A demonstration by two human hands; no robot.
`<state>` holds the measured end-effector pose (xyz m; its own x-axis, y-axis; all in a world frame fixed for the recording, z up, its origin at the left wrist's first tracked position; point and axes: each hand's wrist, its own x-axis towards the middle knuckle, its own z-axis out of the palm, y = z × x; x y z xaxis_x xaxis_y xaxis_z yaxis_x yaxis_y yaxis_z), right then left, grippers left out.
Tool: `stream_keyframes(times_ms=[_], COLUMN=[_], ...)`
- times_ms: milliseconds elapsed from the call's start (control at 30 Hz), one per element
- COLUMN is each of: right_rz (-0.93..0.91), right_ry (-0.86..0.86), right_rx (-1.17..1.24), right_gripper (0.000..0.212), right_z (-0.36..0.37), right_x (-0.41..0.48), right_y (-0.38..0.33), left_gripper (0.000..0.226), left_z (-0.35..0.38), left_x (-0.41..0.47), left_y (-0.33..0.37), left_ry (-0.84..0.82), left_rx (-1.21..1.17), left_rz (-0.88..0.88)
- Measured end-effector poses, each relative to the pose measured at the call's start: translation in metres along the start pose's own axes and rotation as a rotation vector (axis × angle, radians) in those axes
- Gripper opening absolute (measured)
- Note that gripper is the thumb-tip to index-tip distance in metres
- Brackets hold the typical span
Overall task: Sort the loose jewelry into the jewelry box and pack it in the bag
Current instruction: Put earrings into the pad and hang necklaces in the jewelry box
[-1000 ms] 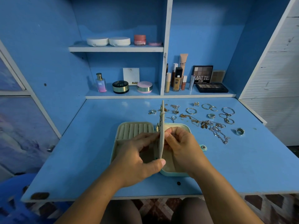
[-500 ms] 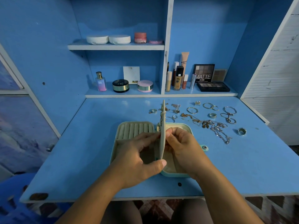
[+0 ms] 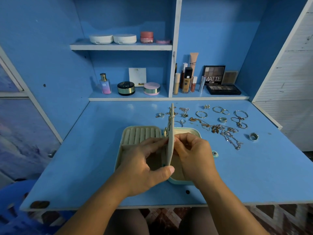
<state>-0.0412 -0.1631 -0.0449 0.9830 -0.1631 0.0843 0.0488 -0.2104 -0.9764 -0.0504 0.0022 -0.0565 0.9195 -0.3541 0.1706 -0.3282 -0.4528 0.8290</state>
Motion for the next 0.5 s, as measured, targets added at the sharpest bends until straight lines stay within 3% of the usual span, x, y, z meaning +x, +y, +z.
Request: stream_keyframes(times_ms=[200, 500], right_rz=[0.027, -0.005], right_ry=[-0.019, 0.078], right_rx=[0.071, -0.168], right_gripper=[0.008, 0.014], right_z=[0.0017, 0.008], right_x=[-0.0017, -0.0049], right_y=[0.0004, 0.0003], left_gripper=[0.068, 0.072], left_z=[-0.0007, 0.0006], left_x=[0.0002, -0.0004], left_y=[0.0013, 0.0027], left_ry=[-0.004, 0.018], left_rx=[-0.025, 0.011], left_rz=[0.002, 0.003])
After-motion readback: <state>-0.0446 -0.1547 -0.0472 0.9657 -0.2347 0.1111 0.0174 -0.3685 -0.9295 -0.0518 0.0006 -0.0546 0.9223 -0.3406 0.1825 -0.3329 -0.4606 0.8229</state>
